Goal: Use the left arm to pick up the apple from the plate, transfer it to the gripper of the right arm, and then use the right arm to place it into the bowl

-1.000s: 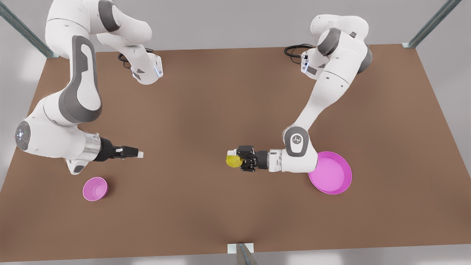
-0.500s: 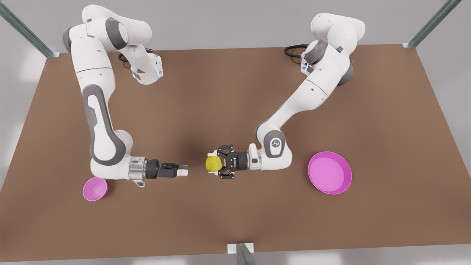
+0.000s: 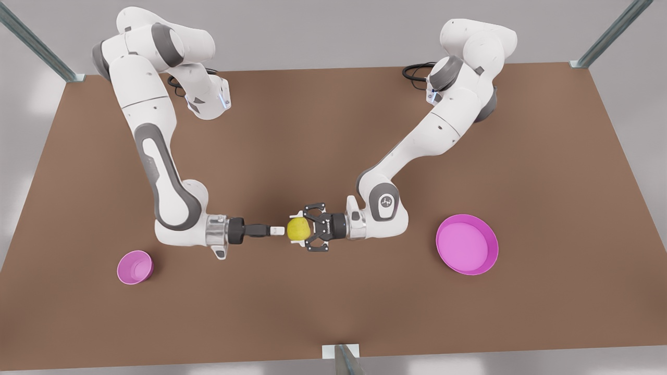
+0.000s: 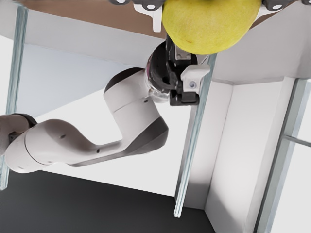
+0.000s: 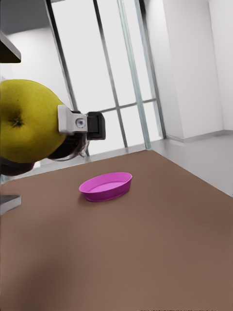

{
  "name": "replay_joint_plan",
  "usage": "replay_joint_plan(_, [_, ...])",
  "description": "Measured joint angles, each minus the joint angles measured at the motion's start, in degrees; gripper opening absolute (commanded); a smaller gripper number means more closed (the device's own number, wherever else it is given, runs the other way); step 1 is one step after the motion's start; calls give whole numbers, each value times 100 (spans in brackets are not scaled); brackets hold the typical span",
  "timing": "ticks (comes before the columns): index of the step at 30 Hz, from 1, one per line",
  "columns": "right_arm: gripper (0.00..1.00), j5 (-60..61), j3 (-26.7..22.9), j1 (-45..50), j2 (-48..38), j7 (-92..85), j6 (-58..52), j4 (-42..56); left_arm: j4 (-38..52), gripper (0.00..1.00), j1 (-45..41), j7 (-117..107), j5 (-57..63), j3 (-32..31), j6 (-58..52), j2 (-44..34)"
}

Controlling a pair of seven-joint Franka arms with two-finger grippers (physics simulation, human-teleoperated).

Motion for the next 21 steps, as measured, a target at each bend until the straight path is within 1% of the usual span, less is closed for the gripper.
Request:
replay_joint_plan(6, [100, 115, 227, 39, 25, -515, 300, 37, 0, 75, 0, 510, -8, 6, 6, 5])
replay_joint_plan(13, [100, 421, 254, 327, 56, -933, 793, 235, 0, 75, 0, 926, -10, 15, 7, 7])
replay_joint_plan(21, [100, 507, 255, 533, 97, -1253, 1196, 270, 0, 75, 0, 1241, -11, 18, 7, 7])
